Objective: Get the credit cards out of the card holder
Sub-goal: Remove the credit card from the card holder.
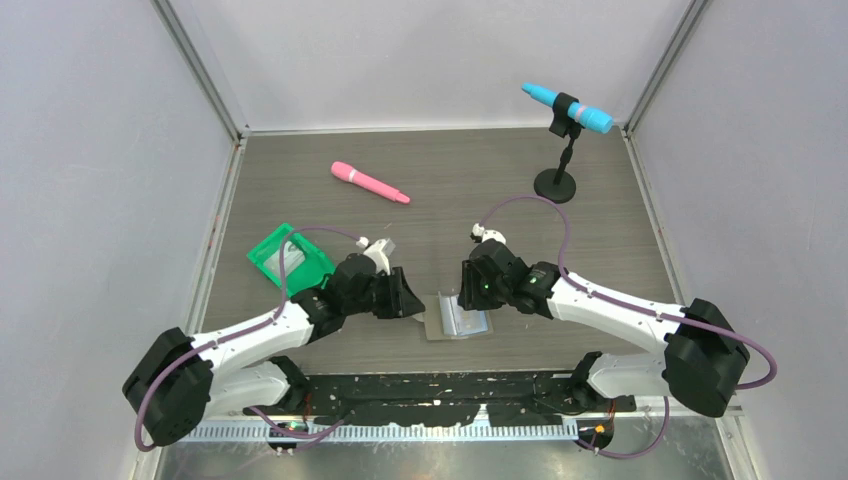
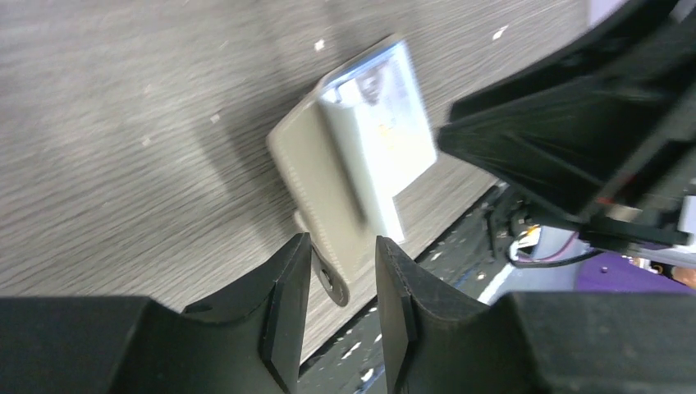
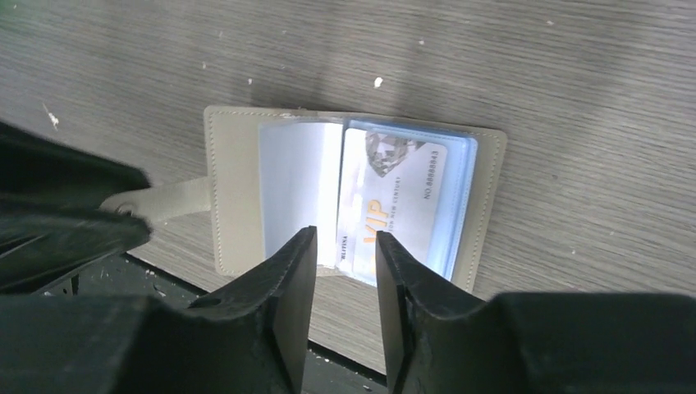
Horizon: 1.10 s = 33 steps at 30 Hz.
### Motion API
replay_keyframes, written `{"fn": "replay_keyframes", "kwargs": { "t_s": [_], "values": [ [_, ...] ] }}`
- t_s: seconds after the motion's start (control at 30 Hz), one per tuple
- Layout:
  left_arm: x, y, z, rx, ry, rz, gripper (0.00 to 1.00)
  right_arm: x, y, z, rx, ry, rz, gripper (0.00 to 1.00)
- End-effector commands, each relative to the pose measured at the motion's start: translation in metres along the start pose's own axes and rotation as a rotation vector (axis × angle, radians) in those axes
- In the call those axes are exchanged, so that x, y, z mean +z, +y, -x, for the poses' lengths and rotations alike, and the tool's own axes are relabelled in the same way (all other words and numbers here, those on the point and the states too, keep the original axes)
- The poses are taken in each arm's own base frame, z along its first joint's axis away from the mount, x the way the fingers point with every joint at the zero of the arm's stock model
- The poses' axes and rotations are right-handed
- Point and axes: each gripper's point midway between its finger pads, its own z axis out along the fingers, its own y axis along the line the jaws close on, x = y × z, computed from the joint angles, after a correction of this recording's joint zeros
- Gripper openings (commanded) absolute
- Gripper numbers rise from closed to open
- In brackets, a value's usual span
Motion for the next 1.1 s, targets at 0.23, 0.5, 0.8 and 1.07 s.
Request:
{"fn": "replay_keyframes", "kwargs": {
  "t_s": [0.23, 0.5, 0.8, 1.07],
  "values": [
    [0.008, -0.116, 0.035, 0.011, -0.002, -0.275, 0.27, 0.001, -0.011, 0.011, 0.041, -0.034, 0.084, 0.33],
    [0.049, -0.089, 0.017, -0.020, 0.032, -0.171, 0.25, 0.010, -0.011, 0.001, 0.074, -0.005, 0.140, 0.33],
    [0.071, -0.045, -0.007, -0.003, 0.083, -0.048, 0.25, 0.018, -0.016, -0.001, 0.089, -0.007, 0.135, 0.33],
    [0.080, -0.032, -0.011, -0.001, 0.066, -0.029, 0.30, 0.028, -0.032, -0.017, 0.094, 0.018, 0.096, 0.33]
  ]
}}
